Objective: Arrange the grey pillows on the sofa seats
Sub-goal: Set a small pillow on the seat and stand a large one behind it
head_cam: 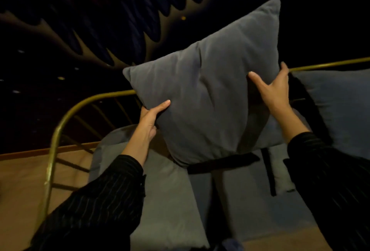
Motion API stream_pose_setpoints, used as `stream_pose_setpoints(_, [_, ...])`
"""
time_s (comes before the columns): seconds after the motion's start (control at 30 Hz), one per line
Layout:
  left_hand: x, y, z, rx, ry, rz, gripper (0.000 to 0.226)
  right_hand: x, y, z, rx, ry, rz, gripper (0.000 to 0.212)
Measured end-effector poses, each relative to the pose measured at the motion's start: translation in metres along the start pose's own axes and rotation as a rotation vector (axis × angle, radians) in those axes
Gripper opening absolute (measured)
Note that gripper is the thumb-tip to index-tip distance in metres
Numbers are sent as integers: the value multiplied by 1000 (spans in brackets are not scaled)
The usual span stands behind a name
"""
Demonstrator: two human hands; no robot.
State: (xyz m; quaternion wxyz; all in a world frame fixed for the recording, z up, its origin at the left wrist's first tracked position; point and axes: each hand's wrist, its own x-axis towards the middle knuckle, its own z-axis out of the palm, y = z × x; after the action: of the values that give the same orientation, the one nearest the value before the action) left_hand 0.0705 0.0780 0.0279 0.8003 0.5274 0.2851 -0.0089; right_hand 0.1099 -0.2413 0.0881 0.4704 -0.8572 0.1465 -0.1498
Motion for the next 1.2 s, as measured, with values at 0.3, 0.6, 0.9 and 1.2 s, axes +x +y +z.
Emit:
stream_pose_setpoints(0.3, [28, 68, -56, -237, 32, 148, 83, 47, -133, 62, 33, -137, -292, 104])
stream_pose_setpoints(0.6, [74, 168, -111, -14, 59, 372, 85, 17, -140, 131, 282, -274, -128, 112])
stream_pose_setpoints(0.9, [95, 136, -207, 175, 122, 204, 96, -33, -82, 235, 401, -450, 125, 88])
stream_pose_setpoints(1.2, [116, 70, -229, 183, 76, -5, 105, -47, -29, 279, 293, -433, 251, 85])
